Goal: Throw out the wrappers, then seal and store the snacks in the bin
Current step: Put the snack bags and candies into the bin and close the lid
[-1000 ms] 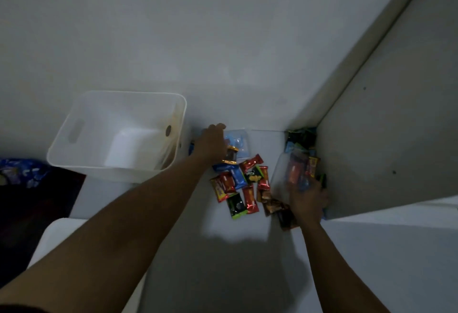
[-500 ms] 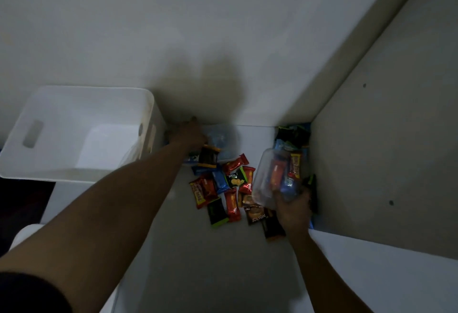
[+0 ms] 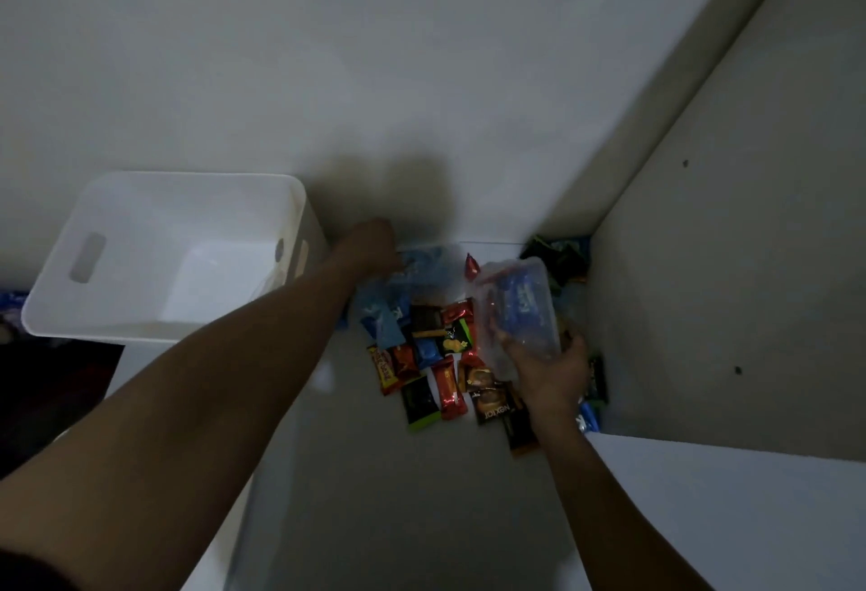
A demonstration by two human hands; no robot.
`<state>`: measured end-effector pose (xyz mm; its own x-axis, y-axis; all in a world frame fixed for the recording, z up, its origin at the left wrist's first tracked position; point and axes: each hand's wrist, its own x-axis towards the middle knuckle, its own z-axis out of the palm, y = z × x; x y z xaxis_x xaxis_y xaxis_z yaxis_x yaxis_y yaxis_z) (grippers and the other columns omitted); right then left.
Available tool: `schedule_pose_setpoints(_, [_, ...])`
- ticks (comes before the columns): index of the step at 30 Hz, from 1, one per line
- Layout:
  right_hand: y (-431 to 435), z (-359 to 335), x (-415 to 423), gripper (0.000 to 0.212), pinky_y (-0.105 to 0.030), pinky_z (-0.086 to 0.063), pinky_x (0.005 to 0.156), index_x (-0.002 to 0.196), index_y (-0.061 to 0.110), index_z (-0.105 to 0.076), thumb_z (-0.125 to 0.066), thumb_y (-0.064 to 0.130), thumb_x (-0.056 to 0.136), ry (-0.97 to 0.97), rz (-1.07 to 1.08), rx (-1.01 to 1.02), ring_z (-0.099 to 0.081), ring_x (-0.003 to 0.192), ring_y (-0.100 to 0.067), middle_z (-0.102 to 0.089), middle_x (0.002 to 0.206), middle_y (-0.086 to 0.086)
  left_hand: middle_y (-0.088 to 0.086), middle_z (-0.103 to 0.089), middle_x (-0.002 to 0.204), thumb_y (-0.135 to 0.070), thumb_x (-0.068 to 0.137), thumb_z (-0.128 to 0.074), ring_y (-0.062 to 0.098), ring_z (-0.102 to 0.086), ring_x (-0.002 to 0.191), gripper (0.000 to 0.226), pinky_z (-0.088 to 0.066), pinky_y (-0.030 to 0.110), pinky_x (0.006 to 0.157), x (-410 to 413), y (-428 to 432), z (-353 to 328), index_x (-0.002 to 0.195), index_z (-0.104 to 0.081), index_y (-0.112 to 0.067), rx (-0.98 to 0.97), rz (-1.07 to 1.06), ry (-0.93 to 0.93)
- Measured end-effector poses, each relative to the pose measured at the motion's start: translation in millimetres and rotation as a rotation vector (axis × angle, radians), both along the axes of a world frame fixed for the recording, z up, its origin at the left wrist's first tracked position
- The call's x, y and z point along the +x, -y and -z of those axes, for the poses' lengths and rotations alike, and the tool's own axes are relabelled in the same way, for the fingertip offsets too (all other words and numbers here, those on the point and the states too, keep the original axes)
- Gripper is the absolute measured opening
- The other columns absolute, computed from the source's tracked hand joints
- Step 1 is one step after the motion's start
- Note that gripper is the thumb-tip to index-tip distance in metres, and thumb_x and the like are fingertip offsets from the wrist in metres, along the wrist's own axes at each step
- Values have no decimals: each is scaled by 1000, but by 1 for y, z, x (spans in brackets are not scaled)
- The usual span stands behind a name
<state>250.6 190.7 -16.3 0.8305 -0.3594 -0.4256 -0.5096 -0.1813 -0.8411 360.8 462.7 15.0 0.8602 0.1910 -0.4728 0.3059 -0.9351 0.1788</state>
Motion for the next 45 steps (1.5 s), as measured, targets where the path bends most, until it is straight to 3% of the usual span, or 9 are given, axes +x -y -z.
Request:
schedule_pose_setpoints(7, [-9, -6, -5, 72, -43, -57, 91, 128, 19, -56, -90, 25, 65, 13, 2, 62, -63, 109, -20, -64, 123, -2, 20, -61, 115, -24, 88, -67, 37, -61, 97, 38, -52, 41, 76, -33, -3, -10, 118, -52, -8, -86, -60, 170])
schedule_pose_setpoints(14, [-9, -17, -15, 66, -49, -60, 85, 126, 18, -57, -87, 35, 70, 44, 25, 122, -66, 105, -22, -65, 119, -2, 21, -61, 127, -22, 95, -54, 40, -59, 113, 38, -48, 43, 97, -80, -10, -27, 132, -57, -14, -121, -149, 355])
schedule_pose_setpoints(19, [-5, -34, -26, 62, -48, -61, 80, 133, 15, -51, -81, 27, 80, 34, 114, 227, -64, 102, -25, -61, 118, -3, 13, -71, 102, -20, 93, -47, 36, -67, 94, 23, -51, 38, 79, -119, -1, -44, 103, -67, -13, -153, -146, 503])
schedule_pose_setpoints(26, [-9, -53, -68, 56, -50, -59, 85, 132, 18, -51, -76, 18, 82, 166, 120, 266, -64, 104, -24, -61, 120, -2, 16, -71, 98, -25, 96, -53, 33, -65, 95, 25, -49, 38, 84, -219, 23, -24, 102, -70, -7, -509, -522, 471])
schedule_pose_setpoints(30, [-16, -59, -112, 43, -31, -57, 76, 121, 20, -55, -78, 18, 84, 270, 27, 181, -65, 91, -12, -65, 111, 0, 0, -75, 82, -40, 82, -53, 20, -72, 84, 31, -57, 40, 80, -303, 22, 11, 96, -74, -22, -662, -622, 376])
schedule_pose_setpoints(33, [-26, -60, -150, 56, -33, -59, 82, 131, 15, -53, -79, 23, 83, 280, -76, 134, -66, 98, -15, -64, 118, -3, 0, -74, 75, -39, 80, -53, 21, -71, 79, 29, -56, 34, 73, -354, 20, 23, 87, -74, -21, -703, -720, 302])
schedule_pose_setpoints(35, [-36, -63, -178, 58, -17, -54, 84, 133, 12, -51, -80, 18, 82, 315, -163, 52, -62, 96, -4, -61, 113, 4, -2, -70, 69, -31, 86, -56, 18, -66, 69, 18, -51, 27, 65, -381, 20, 28, 78, -71, -23, -708, -763, 244])
schedule_pose_setpoints(40, [-61, -60, -242, 56, -1, -44, 78, 129, 21, -51, -81, 21, 82, 404, -425, -97, -58, 100, 10, -59, 111, 15, 6, -74, 79, -22, 86, -60, 24, -71, 69, 15, -62, 46, 66, -420, 19, 51, 89, -75, -19, -806, -837, 148])
schedule_pose_setpoints(45, [-79, -44, -281, 57, -28, -55, 91, 129, 29, -54, -74, 50, 80, 438, -679, -406, -61, 107, -3, -64, 121, 10, 4, -68, 97, -9, 95, -56, 14, -62, 73, 16, -51, 14, 55, -431, 24, 32, 108, -66, -12, -802, -724, 226])
